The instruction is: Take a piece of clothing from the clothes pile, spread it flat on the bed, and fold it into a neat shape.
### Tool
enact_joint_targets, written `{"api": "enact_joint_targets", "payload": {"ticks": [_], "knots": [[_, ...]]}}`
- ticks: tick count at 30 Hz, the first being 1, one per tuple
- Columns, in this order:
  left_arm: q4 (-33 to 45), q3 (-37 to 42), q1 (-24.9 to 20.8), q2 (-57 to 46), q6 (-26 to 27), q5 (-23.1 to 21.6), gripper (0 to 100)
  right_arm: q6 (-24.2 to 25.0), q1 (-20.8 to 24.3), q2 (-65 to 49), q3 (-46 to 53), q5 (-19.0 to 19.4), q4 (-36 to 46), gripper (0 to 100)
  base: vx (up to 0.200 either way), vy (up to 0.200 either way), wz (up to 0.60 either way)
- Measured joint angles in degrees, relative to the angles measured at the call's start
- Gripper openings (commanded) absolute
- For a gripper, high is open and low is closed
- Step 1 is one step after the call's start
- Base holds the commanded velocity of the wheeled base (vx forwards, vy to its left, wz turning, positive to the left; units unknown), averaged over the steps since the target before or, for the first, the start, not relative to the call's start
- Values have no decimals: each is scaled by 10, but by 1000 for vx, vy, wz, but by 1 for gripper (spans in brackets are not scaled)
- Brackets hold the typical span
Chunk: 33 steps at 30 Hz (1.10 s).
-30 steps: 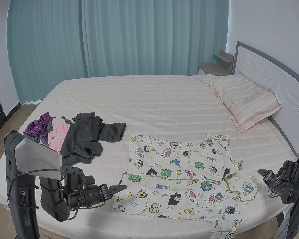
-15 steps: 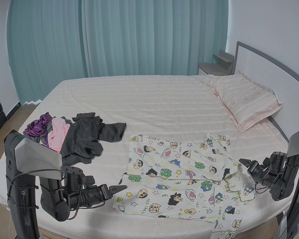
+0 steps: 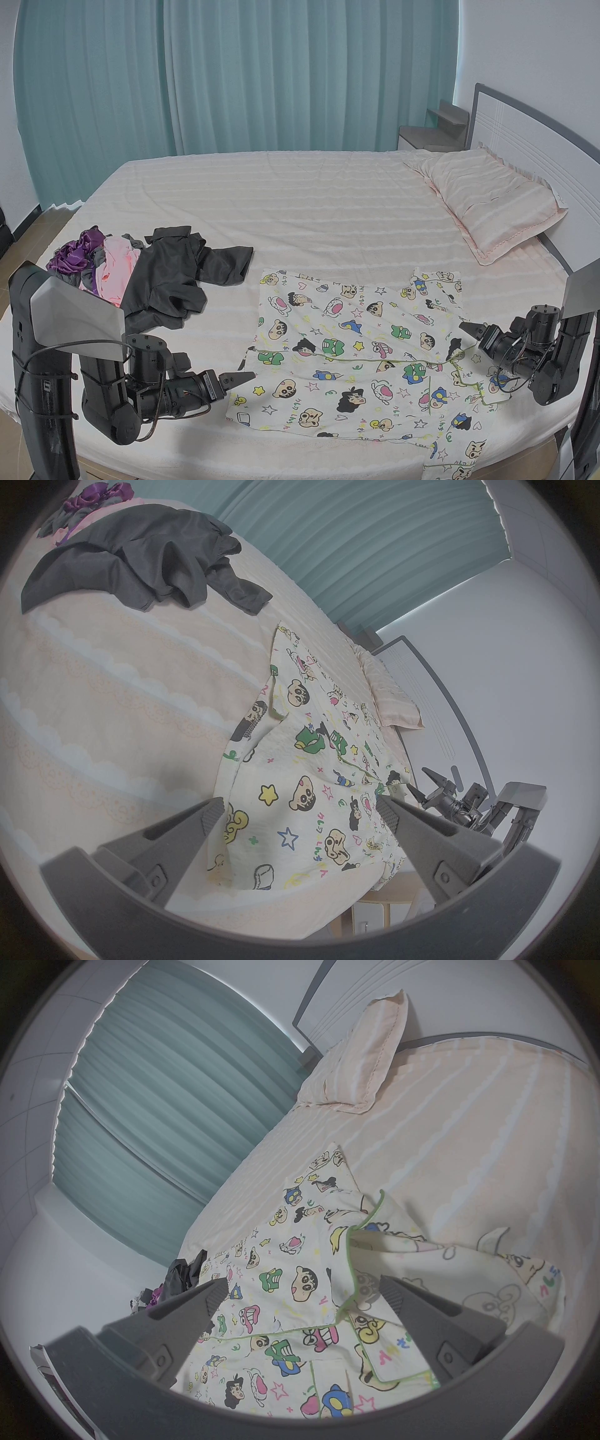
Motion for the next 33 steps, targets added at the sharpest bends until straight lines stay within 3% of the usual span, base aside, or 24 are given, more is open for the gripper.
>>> {"api": "enact_joint_targets", "payload": {"ticks": [13, 22, 31, 32, 33], "knots": [[-24, 5, 0, 8, 1, 1, 100, -3, 11, 4, -128, -11, 174, 0, 0, 0, 0], [-27, 8, 0, 12, 1, 1, 100, -3, 23, -9, -257, -14, 344, 0, 0, 0, 0], [-27, 8, 0, 12, 1, 1, 100, -3, 40, 26, -380, -45, 428, 0, 0, 0, 0], [-27, 8, -1, 12, 1, 1, 100, -3, 41, 34, -394, -49, 442, 100, 0, 0, 0], [-27, 8, -1, 12, 1, 1, 100, -3, 42, 40, -403, -52, 449, 100, 0, 0, 0]]}}
